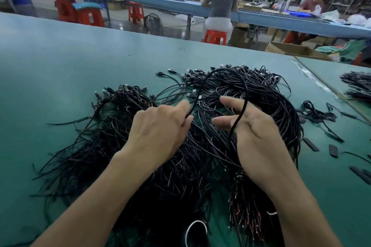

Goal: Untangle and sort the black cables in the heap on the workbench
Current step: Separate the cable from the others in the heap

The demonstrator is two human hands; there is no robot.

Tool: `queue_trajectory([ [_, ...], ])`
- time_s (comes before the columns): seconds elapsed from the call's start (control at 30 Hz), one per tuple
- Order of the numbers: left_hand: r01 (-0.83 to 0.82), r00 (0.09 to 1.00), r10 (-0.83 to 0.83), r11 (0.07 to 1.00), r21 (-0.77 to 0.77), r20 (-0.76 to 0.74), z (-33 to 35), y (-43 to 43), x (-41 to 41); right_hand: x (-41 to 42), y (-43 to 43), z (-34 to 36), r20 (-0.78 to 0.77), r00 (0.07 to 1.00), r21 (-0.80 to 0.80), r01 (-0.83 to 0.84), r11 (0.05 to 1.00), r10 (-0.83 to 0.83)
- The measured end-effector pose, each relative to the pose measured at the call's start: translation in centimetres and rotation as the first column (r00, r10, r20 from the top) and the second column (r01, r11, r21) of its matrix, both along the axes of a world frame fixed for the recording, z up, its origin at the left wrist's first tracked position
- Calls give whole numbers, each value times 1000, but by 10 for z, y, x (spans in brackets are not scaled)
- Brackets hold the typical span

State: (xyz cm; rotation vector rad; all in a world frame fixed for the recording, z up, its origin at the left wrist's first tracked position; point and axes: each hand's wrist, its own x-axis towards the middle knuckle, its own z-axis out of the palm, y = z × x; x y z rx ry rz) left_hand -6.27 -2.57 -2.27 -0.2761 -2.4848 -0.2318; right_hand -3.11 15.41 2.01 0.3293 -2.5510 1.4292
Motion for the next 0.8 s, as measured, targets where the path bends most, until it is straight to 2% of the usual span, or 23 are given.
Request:
queue_trajectory([
  [0.13, -33, 991, 49, 991, -131, 121, -8, -9, -3, -4, 12, 7, -141, 956, -131, 241, 962, -258],
  [0.23, -86, 970, 129, 975, -204, 207, -11, -17, -4, -7, 23, 8, -286, 867, -66, 407, 911, -408],
  [0.27, -96, 957, 153, 968, -231, 245, -11, -17, -4, -6, 22, 7, -330, 858, -10, 414, 910, -394],
  [0.33, -94, 930, 175, 963, -252, 322, -11, -13, -2, -4, 13, 3, -359, 899, 124, 311, 942, -249],
  [0.4, -56, 932, 137, 969, -240, 334, -10, -4, 0, 0, 0, -2, -252, 967, 267, 101, 958, -32],
  [0.47, 11, 961, 41, 982, -188, 275, -7, 4, 2, 2, -12, -8, -98, 985, 390, -93, 916, 142],
  [0.53, 70, 967, -47, 994, -81, 252, -2, 6, 7, 3, -18, -16, -9, 984, 407, -161, 899, 180],
  [0.67, 143, 942, -215, 952, 271, 258, 9, 7, 11, -5, -13, -23, 39, 996, 309, -87, 947, 78],
  [0.73, 129, 953, -214, 926, 354, 213, 11, 6, 9, -8, -8, -24, 33, 997, 210, -75, 975, 69],
  [0.8, 134, 962, -212, 915, 381, 172, 14, 5, 10, -11, -2, -22, -55, 998, 132, -17, 991, 24],
])
